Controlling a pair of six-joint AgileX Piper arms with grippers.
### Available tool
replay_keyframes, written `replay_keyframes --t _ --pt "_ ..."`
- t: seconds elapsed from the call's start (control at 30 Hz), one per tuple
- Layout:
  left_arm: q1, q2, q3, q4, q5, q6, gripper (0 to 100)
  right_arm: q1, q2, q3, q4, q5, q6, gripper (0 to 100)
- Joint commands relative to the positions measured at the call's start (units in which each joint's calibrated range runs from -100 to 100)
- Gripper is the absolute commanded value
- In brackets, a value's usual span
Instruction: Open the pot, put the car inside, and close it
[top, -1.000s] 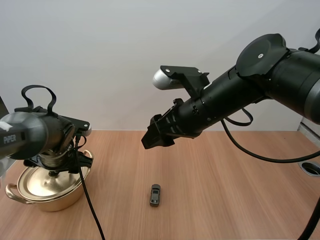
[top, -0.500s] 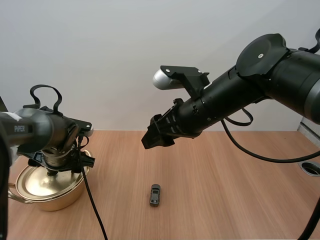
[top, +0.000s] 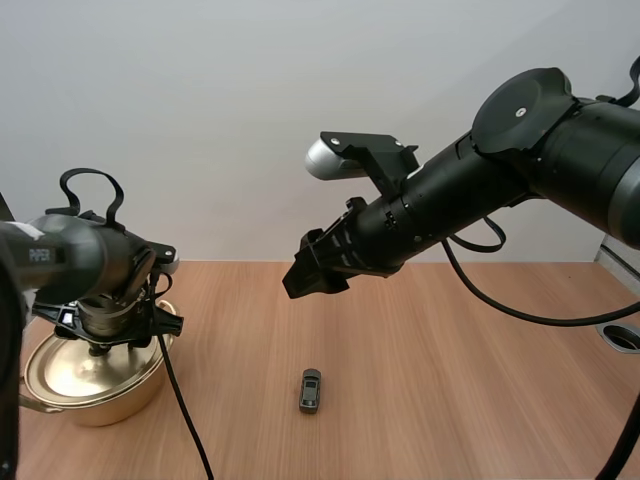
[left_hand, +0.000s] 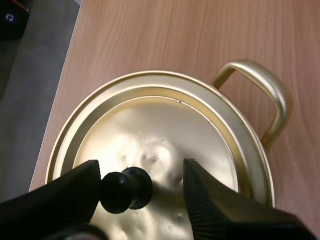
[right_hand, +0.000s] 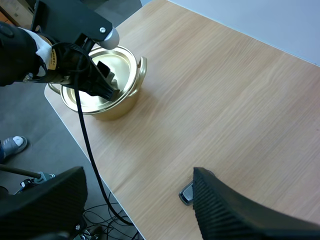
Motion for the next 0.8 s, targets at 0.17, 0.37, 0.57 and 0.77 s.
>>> replay_keyframes --t 0.17,0.37,0.57,0.77 --pt "-0.01 0.13 0.2 0.49 -2.34 -0.53 0 -0.01 0.0 -0.04 0.08 0.09 0.02 100" --pt "-0.01 -0.09 -0.07 1.96 -5.96 -0.53 0 -0.01 0.0 -0.04 0.08 0.09 0.02 100" --pt "-0.01 -1.43 -6.11 1.96 -3.7 -0.53 0 -0.01 0.0 -0.04 0.08 0.09 0.02 100" --pt "-0.01 -8.66 -16.12 1.59 3.44 -0.43 0 -0.01 0.0 -0.04 0.08 0.09 0.02 100"
